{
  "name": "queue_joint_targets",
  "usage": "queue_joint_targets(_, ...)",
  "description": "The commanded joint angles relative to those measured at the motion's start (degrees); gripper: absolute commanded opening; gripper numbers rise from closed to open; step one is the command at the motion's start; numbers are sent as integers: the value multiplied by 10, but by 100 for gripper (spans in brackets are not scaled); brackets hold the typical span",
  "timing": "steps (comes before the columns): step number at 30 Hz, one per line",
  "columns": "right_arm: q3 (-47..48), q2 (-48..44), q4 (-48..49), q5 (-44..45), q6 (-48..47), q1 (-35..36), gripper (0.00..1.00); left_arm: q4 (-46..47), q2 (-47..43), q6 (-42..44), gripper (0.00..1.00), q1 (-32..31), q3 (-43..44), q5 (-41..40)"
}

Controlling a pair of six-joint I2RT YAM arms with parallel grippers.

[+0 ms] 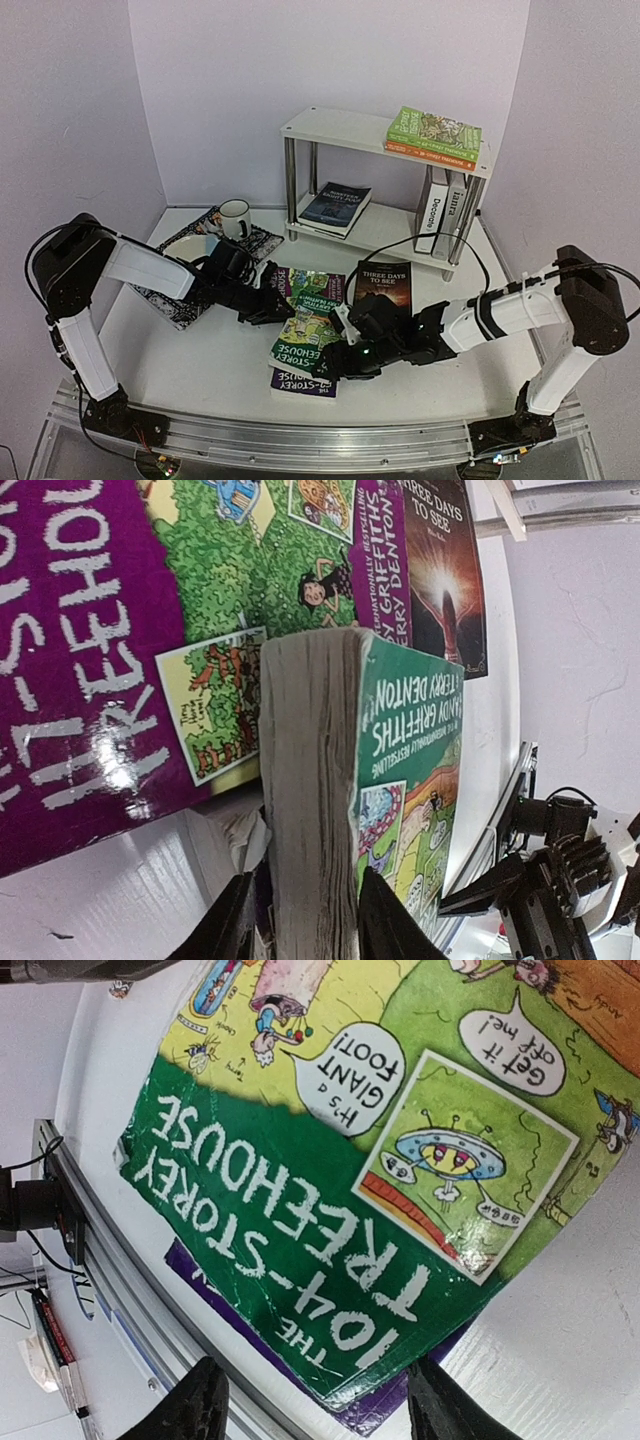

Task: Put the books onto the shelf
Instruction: Adjust the book pile.

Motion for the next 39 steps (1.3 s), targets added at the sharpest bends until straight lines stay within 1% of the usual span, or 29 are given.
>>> queue_joint_targets(1, 38, 17, 3, -4, -7, 12, 61, 23, 25, 1, 35, -14, 31, 34)
queue_joint_targets(9, 77, 40, 21, -10, -28, 45, 63, 25, 28, 2, 34, -43, 50, 35)
queue_joint_targets(14, 95, 51, 21, -9, -42, 62, 67, 25, 23, 7, 34, -47, 53, 39)
queue_joint_targets(17, 96, 49, 20, -11, -48, 63, 70, 25, 6, 17, 35, -50, 51, 35)
queue_joint_targets(23, 100, 45, 11, -16, -54, 63, 83, 20, -47, 38, 40, -51, 39, -13)
queue_joint_targets(26, 96, 26, -14, 16, -59, 63, 92, 10, -84, 28, 41, -44, 16, -71)
queue_joint_targets(29, 96, 2, -58, 45, -76, 62, 94, 9, -143, 10, 44, -26, -18, -107)
queue_joint_targets(32, 101, -25, -102, 57, -93, 56, 96, 8, -199, -7, 49, -9, -52, -117)
queue_joint_targets(34, 106, -42, -130, 63, -103, 48, 97, 1, -234, -23, 51, -5, -69, -118)
queue_joint_targets(39, 112, -91, -199, 65, -120, 4, 98, -2, -321, -98, 58, -9, -146, -99)
